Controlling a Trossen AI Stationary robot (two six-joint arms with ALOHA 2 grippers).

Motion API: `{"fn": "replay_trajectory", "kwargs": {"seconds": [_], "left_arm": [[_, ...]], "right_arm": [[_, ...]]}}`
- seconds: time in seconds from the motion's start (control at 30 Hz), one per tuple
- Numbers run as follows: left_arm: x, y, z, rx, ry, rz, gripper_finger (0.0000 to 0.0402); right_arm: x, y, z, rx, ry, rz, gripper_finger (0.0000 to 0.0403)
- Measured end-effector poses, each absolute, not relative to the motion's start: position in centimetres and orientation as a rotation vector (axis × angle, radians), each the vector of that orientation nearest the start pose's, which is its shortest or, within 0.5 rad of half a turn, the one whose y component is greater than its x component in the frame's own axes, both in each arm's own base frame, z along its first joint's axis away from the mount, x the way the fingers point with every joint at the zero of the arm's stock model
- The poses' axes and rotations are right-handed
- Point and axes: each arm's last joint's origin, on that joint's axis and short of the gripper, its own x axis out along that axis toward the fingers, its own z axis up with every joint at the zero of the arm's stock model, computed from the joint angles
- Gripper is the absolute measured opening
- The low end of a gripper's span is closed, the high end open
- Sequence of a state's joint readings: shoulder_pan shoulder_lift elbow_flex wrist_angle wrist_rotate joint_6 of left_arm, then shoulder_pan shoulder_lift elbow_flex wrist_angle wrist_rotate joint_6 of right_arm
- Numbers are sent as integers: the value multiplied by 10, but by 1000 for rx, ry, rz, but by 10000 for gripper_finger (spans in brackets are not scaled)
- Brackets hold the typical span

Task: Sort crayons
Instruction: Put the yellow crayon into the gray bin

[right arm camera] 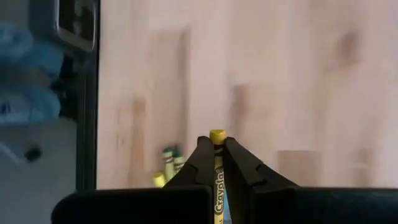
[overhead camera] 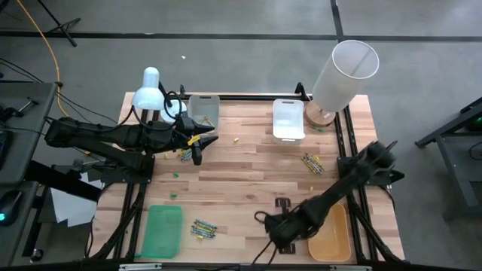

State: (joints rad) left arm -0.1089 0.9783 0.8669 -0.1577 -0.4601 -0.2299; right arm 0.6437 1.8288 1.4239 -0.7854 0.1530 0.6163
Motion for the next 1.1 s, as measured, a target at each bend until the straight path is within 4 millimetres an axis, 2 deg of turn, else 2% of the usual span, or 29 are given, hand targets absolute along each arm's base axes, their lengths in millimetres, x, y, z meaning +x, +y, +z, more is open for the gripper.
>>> {"fn": "replay_trajectory", "kwargs": {"seconds": [0.17, 0.23, 0.4, 0.57, 0.7, 0.9, 1.0, 1.1], "left_arm": [[213, -10, 330, -125, 224, 372, 163], [213, -10, 329, -124, 229, 372, 163], [214, -14, 328, -155, 249, 281, 165], [214, -23, 326, -265, 273, 87, 165], [217, -31, 307, -329, 220, 42, 165], [219, -38, 273, -478, 30, -21, 165], [223, -39, 269, -492, -17, -29, 165], [230, -40, 266, -415, 3, -23, 165]], "right_arm": [[296, 183, 268, 59, 1042, -70, 1], [296, 169, 278, 58, 979, -133, 1], [294, 137, 271, 161, 779, -167, 0], [293, 110, 257, 347, 417, -116, 0], [299, 85, 260, 414, 131, -72, 0], [313, 59, 275, 342, 57, -33, 0], [318, 52, 285, 301, 35, -6, 0], [321, 46, 292, 278, 19, -1, 0]]}}
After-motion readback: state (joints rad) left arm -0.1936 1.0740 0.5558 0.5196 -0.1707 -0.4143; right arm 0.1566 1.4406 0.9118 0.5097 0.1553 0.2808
